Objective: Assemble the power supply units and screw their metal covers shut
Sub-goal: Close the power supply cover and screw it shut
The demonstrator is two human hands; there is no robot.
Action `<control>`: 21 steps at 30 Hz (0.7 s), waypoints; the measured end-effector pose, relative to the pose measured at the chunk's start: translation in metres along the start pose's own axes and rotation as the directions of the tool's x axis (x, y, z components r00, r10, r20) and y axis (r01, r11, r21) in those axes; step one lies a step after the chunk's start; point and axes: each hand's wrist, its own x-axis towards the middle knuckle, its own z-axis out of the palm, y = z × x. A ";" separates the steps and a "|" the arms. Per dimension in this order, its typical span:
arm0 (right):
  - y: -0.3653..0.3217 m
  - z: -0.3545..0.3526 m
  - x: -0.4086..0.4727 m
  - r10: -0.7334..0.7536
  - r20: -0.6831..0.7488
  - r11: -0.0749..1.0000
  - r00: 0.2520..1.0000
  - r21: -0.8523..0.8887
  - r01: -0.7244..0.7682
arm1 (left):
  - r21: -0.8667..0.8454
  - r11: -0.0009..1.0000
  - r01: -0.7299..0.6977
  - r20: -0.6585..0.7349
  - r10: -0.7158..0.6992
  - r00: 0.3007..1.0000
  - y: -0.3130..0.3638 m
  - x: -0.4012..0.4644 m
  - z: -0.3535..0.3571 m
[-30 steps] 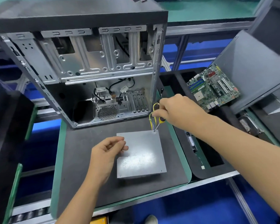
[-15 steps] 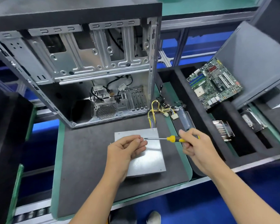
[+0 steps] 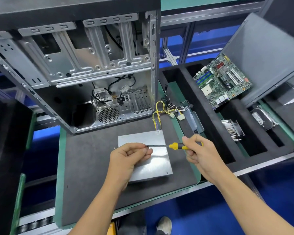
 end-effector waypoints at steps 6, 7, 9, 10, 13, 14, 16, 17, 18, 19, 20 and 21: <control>0.000 0.001 -0.002 0.006 -0.008 0.999 1.000 -0.051 -0.007 | -0.020 1.000 0.018 -0.013 -0.018 1.000 0.000 -0.004 -0.002; -0.001 0.001 -0.002 0.012 -0.005 0.999 1.000 -0.045 -0.012 | -0.023 1.000 0.019 -0.012 -0.020 1.000 0.001 -0.004 -0.001; -0.002 0.001 -0.003 0.022 0.005 0.999 1.000 -0.038 -0.022 | -0.028 0.999 0.020 -0.009 -0.020 1.000 0.002 -0.005 0.000; -0.003 0.002 -0.003 0.025 0.010 0.999 1.000 -0.039 -0.025 | -0.029 0.999 0.022 -0.009 -0.022 1.000 0.002 -0.005 0.001; -0.004 0.000 -0.003 0.025 0.020 0.998 0.999 -0.053 -0.024 | -0.021 1.000 0.017 -0.014 -0.017 1.000 0.004 -0.006 0.002; -0.004 -0.001 -0.002 0.020 0.024 0.998 1.000 -0.065 -0.019 | -0.010 1.000 0.016 -0.010 -0.017 1.000 0.005 -0.007 0.003; -0.006 -0.003 -0.001 0.006 0.030 0.995 1.000 -0.099 -0.003 | 0.033 0.999 0.019 -0.007 -0.019 1.000 0.006 -0.008 0.003; -0.007 -0.004 0.000 0.001 0.033 0.993 0.999 -0.120 0.003 | 0.057 0.998 0.019 -0.010 -0.018 1.000 0.006 -0.008 0.003; -0.009 -0.003 0.000 0.001 0.034 0.990 0.999 -0.143 0.004 | 0.079 0.997 0.018 -0.014 -0.017 1.000 0.006 -0.008 0.002; -0.011 -0.002 0.000 0.008 0.028 0.987 1.000 -0.161 -0.003 | 0.098 0.995 0.013 -0.012 -0.012 1.000 0.007 -0.008 0.002; -0.013 -0.001 0.000 0.018 0.017 0.986 1.000 -0.164 -0.015 | 0.119 0.993 0.006 -0.005 -0.005 1.000 0.008 -0.008 0.002; -0.014 0.000 0.001 0.027 0.001 0.990 1.000 -0.137 -0.026 | 0.142 0.990 -0.005 0.009 0.003 1.000 0.009 -0.008 0.003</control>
